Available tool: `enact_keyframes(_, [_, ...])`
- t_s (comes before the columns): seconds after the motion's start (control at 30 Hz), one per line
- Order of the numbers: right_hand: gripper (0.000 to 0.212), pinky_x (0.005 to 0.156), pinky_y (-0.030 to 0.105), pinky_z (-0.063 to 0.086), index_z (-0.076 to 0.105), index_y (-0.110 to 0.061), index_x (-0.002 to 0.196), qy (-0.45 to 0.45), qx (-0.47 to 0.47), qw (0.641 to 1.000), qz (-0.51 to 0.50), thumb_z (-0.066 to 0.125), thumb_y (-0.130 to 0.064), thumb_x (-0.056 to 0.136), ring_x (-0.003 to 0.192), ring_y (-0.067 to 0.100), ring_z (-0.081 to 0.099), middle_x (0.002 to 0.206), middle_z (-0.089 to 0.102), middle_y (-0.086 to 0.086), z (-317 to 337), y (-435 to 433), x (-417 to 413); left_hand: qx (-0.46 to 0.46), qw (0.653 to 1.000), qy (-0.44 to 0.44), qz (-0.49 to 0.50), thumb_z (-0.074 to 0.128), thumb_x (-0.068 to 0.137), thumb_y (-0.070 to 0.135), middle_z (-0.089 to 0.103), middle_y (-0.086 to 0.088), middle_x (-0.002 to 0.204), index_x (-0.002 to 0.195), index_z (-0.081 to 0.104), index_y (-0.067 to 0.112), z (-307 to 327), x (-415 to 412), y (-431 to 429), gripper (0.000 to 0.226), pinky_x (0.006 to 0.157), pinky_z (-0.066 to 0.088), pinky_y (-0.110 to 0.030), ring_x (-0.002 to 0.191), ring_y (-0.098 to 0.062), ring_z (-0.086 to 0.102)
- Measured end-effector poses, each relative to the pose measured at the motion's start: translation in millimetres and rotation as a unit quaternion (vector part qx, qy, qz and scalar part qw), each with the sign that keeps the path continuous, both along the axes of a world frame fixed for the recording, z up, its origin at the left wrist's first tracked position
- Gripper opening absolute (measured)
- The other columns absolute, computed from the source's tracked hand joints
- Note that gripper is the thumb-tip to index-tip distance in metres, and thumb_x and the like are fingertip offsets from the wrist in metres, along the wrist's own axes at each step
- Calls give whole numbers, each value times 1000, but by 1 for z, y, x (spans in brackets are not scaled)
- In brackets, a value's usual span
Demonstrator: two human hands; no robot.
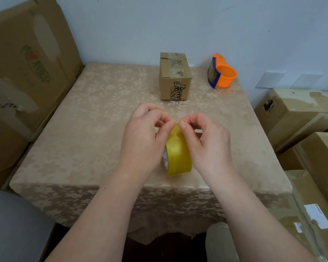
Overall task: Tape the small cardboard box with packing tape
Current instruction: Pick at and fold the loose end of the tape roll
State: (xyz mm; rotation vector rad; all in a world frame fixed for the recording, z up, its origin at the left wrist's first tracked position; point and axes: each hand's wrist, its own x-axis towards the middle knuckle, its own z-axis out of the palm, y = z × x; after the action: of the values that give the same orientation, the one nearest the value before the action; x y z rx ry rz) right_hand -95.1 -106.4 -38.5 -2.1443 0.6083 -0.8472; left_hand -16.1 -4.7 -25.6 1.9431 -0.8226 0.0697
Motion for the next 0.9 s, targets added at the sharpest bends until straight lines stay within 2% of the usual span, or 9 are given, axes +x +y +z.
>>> enact_keyframes(0.1, [7, 72, 27, 49, 66, -19, 82, 2, 9, 1000, -7, 62, -21, 88, 74, 7, 59, 75, 62, -13, 0, -1, 0, 18, 1000, -11, 13, 64, 84, 18, 51, 8, 87, 77, 63, 15, 0, 2, 1, 8, 69, 38, -8, 79, 2, 51])
enact_keyframes(0.2, [7, 70, 23, 47, 66, -20, 82, -1, 16, 1000, -10, 62, -20, 88, 77, 6, 59, 73, 61, -15, 0, -1, 1, 30, 999, 8, 24, 60, 86, 24, 50, 4, 85, 74, 57, 17, -3, 4, 2, 14, 73, 39, -8, 77, -1, 50])
enact_keyframes(0.3, [8, 70, 16, 43, 64, -24, 82, -2, 28, 999, -16, 61, -20, 88, 80, 5, 58, 70, 58, -20, 1, -1, 1, -5, 992, 124, 30, 52, 88, 40, 53, 4, 74, 72, 53, 26, -5, 3, 2, 21, 73, 55, -44, 74, -23, 59])
enact_keyframes(0.37, [8, 71, 18, 45, 64, -25, 83, -2, 37, 999, -20, 61, -21, 89, 76, 5, 59, 72, 59, -20, 1, -2, 0, -17, 976, 219, -2, 54, 87, 45, 60, -1, 75, 77, 56, 34, -1, 0, 4, 15, 71, 55, -53, 75, -29, 65])
enact_keyframes(0.4, [8, 71, 21, 46, 65, -24, 83, -3, 40, 999, -21, 61, -22, 89, 76, 6, 60, 73, 60, -18, 1, -3, 0, -23, 965, 259, -20, 59, 85, 44, 64, -5, 79, 85, 59, 37, 0, -1, 5, 7, 73, 56, -52, 77, -27, 67])
enact_keyframes(0.5, [8, 73, 28, 50, 64, -23, 82, -9, 50, 998, -23, 60, -22, 89, 76, 9, 61, 75, 62, -15, 0, -5, 1, -25, 947, 316, -46, 74, 76, 27, 69, -3, 91, 112, 61, 27, 0, 0, 5, 38, 76, 57, -44, 85, -23, 70])
enact_keyframes(0.7, [11, 71, 48, 56, 60, -29, 78, -32, 124, 992, 0, 56, -39, 82, 79, 21, 65, 79, 62, -10, -3, -6, 3, -51, 917, 390, -66, 73, 76, 11, 75, -6, 89, 118, 59, 23, -2, -1, 3, 46, 87, 52, -46, 87, -24, 70])
enact_keyframes(0.8, [33, 73, 52, 55, 60, -30, 84, -14, 206, 978, 20, 63, -59, 68, 80, 25, 65, 85, 61, -4, -3, -7, 1, -80, 900, 423, -65, 74, 73, 7, 75, -8, 88, 117, 60, 20, -3, 2, 2, 48, 86, 52, -45, 84, -23, 70])
enact_keyframes(0.9, [47, 78, 54, 55, 56, -33, 94, 39, 278, 958, 64, 73, -59, 58, 77, 25, 67, 84, 62, 2, -4, -7, -1, -85, 898, 425, -76, 76, 70, 6, 75, -9, 87, 118, 57, 21, -5, 3, 3, 55, 86, 50, -43, 84, -23, 70])
